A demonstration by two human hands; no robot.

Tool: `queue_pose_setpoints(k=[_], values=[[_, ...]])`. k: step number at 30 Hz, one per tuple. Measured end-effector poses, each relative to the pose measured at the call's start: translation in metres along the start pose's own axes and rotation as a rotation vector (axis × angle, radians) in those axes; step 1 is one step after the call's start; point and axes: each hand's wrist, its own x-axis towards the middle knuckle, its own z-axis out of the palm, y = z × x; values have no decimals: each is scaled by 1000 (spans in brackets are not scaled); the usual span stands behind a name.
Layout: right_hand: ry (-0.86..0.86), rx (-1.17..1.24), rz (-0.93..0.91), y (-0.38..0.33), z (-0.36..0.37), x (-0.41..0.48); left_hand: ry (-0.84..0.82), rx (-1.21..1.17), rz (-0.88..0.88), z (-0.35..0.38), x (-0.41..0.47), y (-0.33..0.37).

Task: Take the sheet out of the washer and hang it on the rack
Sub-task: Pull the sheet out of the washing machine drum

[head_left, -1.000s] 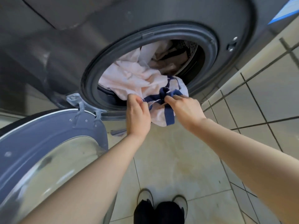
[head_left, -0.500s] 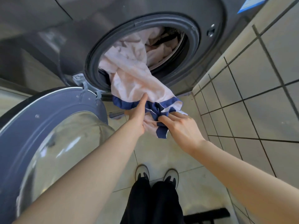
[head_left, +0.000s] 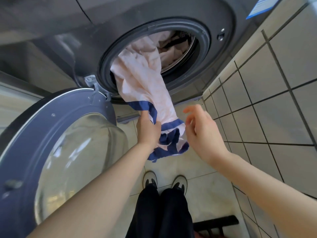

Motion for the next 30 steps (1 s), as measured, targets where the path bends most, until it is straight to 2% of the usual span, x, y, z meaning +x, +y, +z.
queue_pose_setpoints(k=[4,8,11,15,18,20,22,26,30], values=[[-53,-67,88,-15,5,36,-13,286,214,-9,-21,-4],[-185,47,281,-41,26,67,-41,589,342,-15,-47,-8],[-230,132,426,-49,48,84,-76,592,451,-20,-63,-12],[-227,194,646,-31,67,85,-28,588,562,-31,-78,-17],[-210,442,816,-16,74,74,14,495,575,-37,-78,-22],[-231,547,896,-11,78,65,-17,461,560,-39,-80,-24],[-255,557,891,-8,79,61,-82,383,510,-41,-85,-27],[-218,486,700,-1,77,60,-239,108,191,-49,-84,-29],[-165,405,589,4,72,52,-64,-259,-160,-59,-50,-18]])
